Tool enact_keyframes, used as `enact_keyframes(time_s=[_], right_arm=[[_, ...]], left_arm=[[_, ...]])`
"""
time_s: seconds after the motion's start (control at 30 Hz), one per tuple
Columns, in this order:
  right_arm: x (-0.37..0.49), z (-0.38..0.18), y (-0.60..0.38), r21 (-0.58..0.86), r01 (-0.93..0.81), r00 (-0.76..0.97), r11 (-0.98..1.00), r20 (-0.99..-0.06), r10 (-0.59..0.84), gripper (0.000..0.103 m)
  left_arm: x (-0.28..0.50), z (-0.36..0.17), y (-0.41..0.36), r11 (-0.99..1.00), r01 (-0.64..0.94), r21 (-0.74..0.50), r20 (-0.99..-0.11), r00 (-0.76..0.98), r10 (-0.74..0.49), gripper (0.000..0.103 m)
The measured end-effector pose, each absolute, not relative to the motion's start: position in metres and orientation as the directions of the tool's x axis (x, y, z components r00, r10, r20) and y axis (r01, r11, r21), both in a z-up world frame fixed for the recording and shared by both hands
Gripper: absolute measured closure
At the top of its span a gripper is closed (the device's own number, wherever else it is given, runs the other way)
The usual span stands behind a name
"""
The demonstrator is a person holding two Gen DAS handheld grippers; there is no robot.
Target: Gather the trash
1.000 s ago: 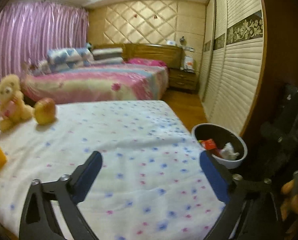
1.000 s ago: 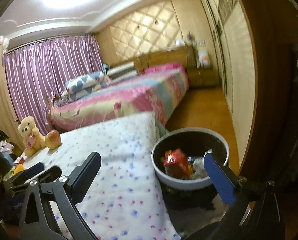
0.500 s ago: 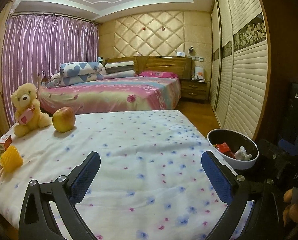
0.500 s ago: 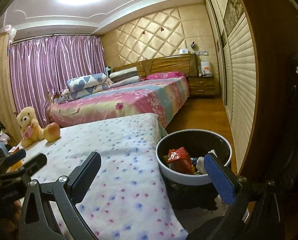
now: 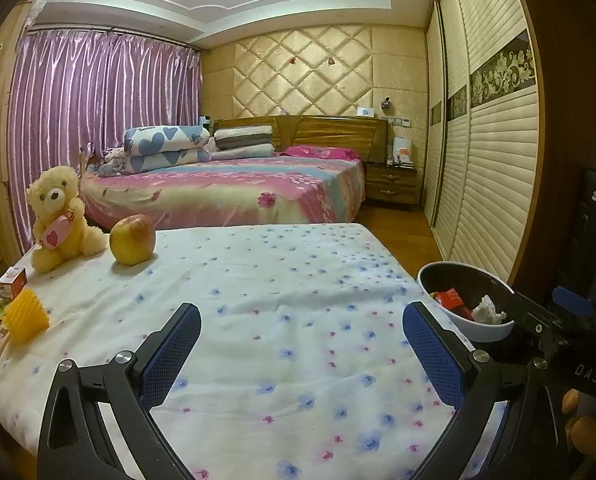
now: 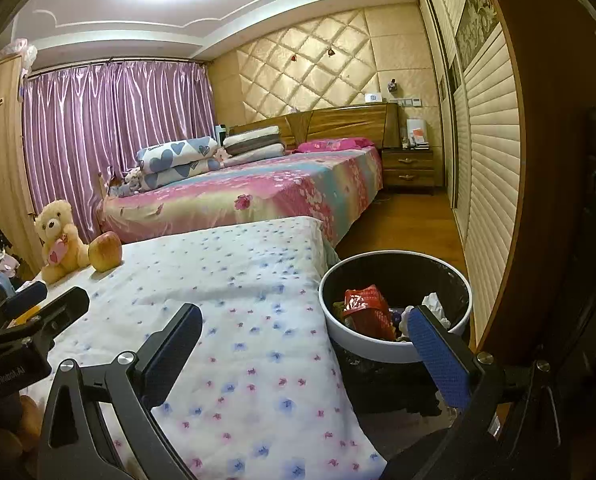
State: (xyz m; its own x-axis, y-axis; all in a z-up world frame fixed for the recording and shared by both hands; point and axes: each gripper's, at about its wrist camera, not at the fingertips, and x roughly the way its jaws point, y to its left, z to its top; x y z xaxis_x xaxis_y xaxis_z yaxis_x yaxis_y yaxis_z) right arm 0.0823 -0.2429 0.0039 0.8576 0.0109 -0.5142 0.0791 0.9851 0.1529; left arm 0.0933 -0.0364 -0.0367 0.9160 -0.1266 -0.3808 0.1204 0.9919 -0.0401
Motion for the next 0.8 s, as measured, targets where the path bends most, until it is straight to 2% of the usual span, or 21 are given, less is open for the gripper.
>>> enact_keyframes(time_s=[0.8], right_arm=[[0.0814,0.0063,-0.2395,0.150,0.068,0.863,0.986,-0.504,0.017,0.000]], left_arm=[[0.0923,-0.0409,-0.0336,0.992,0.121,-0.032,-0.367,0.922,-0.124,0.001]])
